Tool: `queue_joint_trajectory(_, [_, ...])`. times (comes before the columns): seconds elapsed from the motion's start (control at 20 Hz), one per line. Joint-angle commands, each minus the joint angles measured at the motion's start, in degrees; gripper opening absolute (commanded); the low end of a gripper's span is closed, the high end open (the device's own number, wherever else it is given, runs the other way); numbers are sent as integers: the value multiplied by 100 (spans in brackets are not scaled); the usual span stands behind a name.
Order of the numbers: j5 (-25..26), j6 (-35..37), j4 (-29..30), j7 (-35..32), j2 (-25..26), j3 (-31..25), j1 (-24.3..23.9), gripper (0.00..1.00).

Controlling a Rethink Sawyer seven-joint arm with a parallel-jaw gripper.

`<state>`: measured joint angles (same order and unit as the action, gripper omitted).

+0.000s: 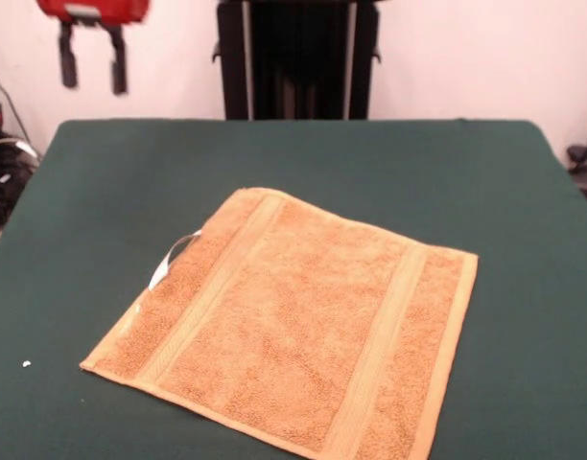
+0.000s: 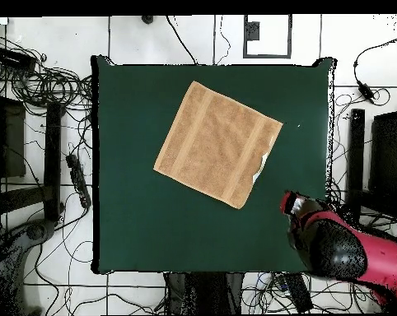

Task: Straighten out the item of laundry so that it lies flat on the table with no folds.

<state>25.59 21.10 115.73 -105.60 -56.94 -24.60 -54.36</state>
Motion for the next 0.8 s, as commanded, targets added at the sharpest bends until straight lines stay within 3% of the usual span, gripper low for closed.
queue_joint_trajectory(0.05, [-178, 886, 1417, 802, -921, -132, -413, 100])
queue_joint_trajectory(0.5, [90, 286, 2000, 1076, -1208, -682, -1346, 100])
queue_joint_trajectory(0.8, [-69, 238, 2502, 1284, -1558, -1159, -1760, 100])
